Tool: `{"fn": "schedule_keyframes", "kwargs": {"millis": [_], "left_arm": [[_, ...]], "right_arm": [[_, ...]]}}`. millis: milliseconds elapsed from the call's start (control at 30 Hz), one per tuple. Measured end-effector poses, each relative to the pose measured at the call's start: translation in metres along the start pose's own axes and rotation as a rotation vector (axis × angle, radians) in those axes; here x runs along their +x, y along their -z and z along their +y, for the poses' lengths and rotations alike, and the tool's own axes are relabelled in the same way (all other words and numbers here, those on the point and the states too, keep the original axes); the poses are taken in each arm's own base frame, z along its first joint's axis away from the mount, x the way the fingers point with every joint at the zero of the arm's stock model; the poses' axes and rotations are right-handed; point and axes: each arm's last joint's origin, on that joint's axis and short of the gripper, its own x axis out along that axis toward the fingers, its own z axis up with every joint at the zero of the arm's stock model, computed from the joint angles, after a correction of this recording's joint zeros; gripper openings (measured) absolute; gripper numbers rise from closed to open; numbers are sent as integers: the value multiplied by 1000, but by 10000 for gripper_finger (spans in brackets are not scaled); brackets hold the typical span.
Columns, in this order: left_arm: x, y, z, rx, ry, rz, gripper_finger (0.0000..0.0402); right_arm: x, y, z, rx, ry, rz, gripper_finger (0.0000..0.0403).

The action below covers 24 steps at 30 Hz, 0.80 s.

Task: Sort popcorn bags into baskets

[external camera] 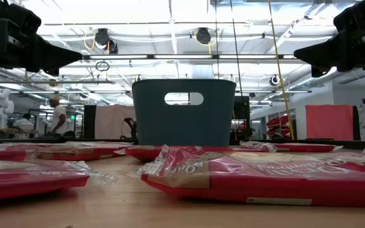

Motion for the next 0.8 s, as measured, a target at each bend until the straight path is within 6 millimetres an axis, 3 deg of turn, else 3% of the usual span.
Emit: {"fn": "schedule_keyframes", "kwargs": {"millis": [533, 800], "left_arm": [[0, -2, 0, -5, -3, -26, 8], [0, -14, 3, -124, -39, -142, 8]], "right_arm": [[0, 0, 0, 0, 0, 0, 0], [0, 0, 0, 0, 0, 0, 0]]}}
